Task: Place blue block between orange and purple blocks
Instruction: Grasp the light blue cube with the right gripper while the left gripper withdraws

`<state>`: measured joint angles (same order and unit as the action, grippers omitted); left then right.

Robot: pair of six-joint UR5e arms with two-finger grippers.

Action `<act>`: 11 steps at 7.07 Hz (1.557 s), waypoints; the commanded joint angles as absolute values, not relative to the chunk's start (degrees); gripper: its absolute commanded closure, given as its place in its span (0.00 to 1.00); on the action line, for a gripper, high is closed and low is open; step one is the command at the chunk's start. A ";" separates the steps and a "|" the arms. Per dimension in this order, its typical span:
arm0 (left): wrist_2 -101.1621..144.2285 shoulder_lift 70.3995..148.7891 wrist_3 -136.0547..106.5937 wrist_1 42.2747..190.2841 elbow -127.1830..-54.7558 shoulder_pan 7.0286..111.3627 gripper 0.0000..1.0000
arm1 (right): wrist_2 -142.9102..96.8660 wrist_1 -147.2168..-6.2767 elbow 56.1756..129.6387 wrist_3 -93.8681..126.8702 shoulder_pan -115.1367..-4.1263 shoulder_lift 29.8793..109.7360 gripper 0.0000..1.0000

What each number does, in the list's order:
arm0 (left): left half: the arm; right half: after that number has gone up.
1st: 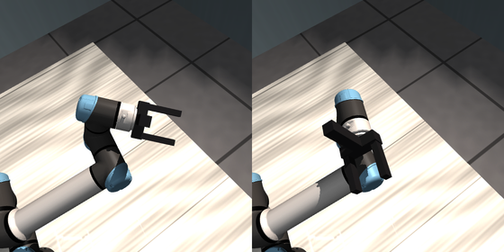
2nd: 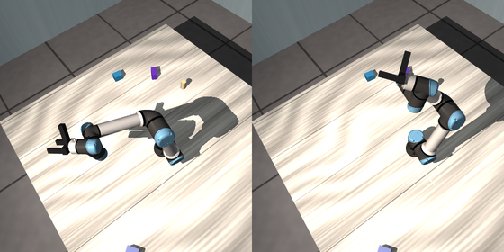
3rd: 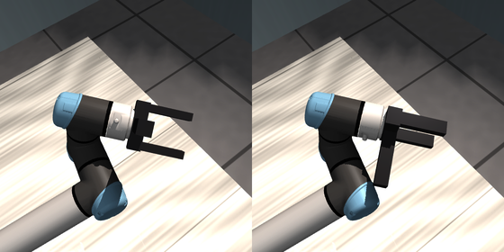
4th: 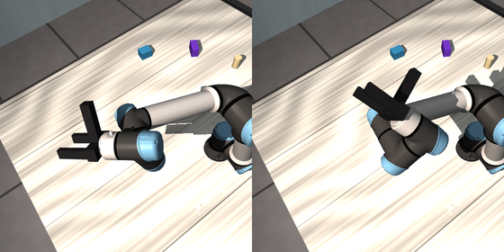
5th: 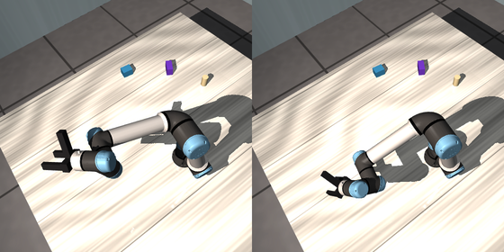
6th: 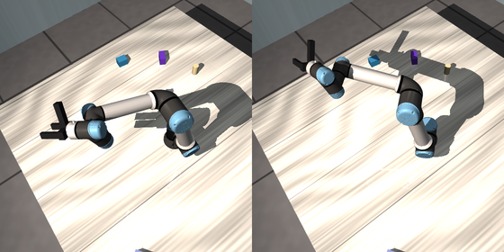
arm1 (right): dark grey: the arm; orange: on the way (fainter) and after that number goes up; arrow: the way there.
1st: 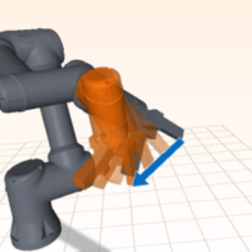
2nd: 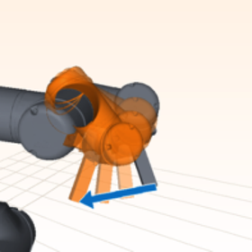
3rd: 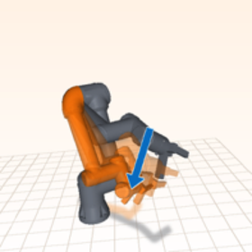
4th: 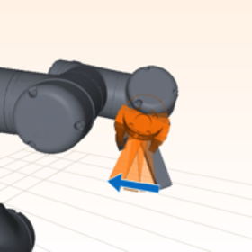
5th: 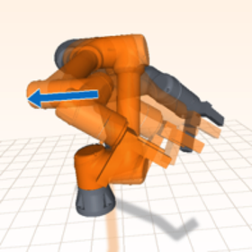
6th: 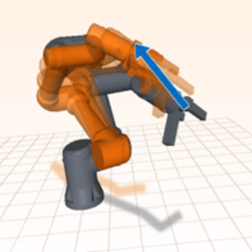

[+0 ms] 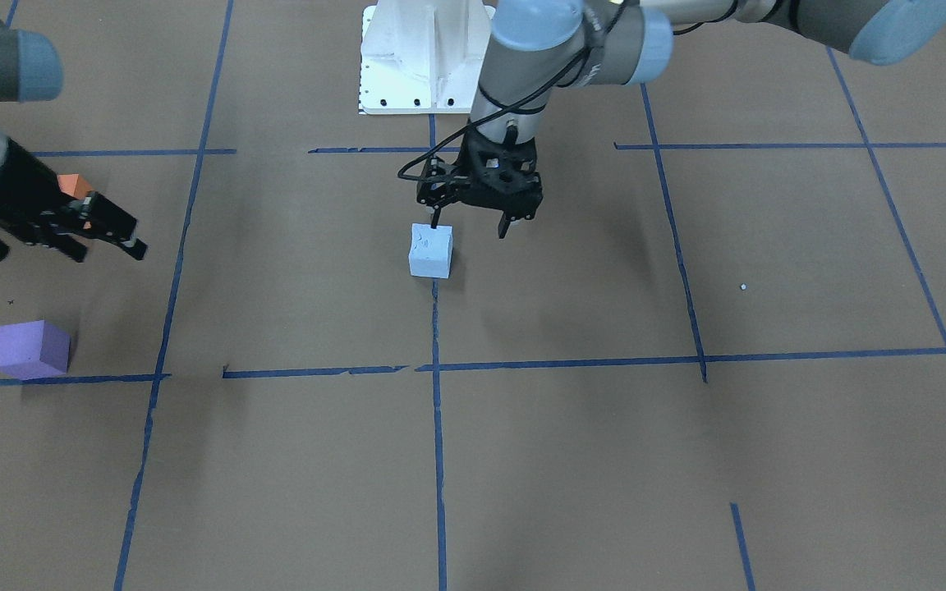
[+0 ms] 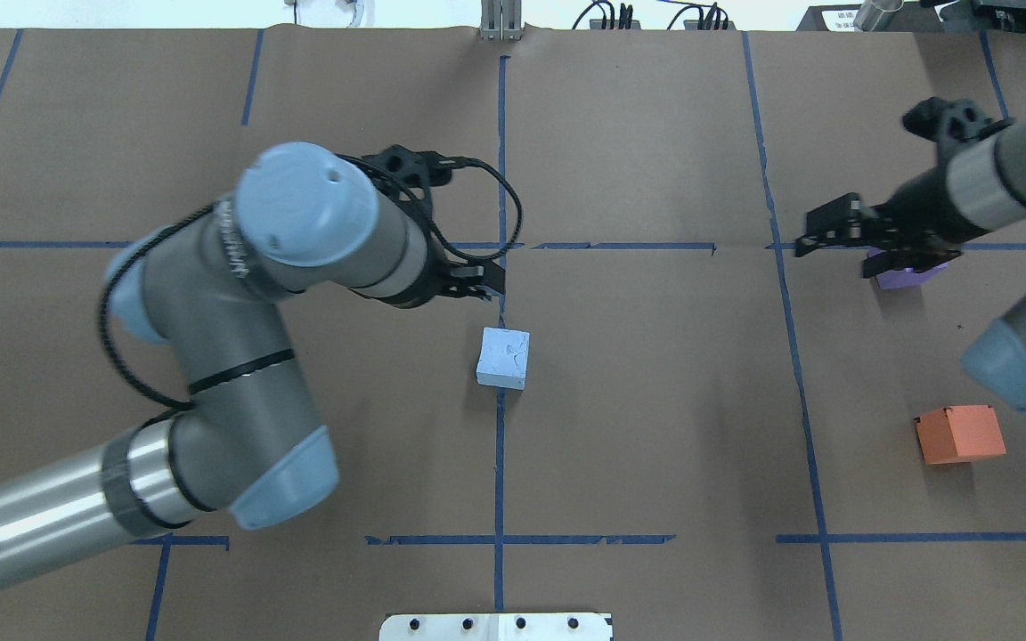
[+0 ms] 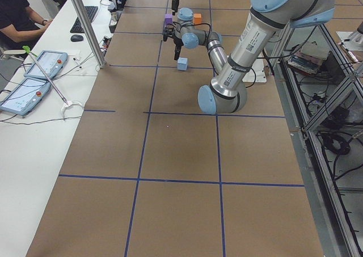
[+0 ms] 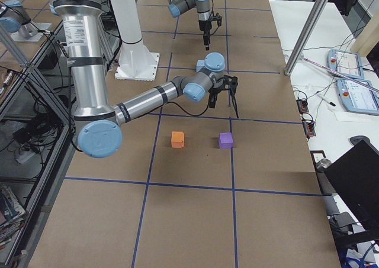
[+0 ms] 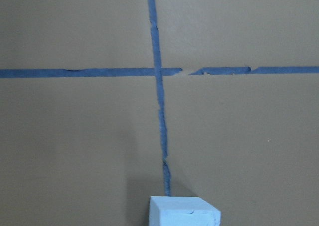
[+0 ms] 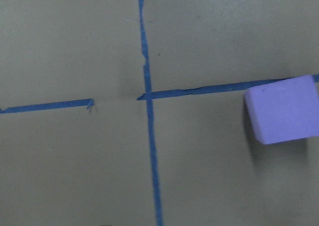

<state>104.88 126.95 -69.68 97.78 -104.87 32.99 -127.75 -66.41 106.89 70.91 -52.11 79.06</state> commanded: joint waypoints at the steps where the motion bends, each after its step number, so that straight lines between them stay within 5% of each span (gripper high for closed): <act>1: 111.30 112.57 -69.17 97.73 -120.00 40.73 0.00 | -115.53 -70.45 104.17 87.50 -38.11 65.54 0.00; 4: 124.80 100.65 -57.67 97.91 -125.25 51.94 0.00 | -110.39 -79.71 87.24 91.41 -32.61 44.95 0.01; 11: 124.72 100.99 -57.83 98.00 -125.33 51.77 0.00 | -104.16 -84.29 83.15 86.58 -25.40 43.68 0.12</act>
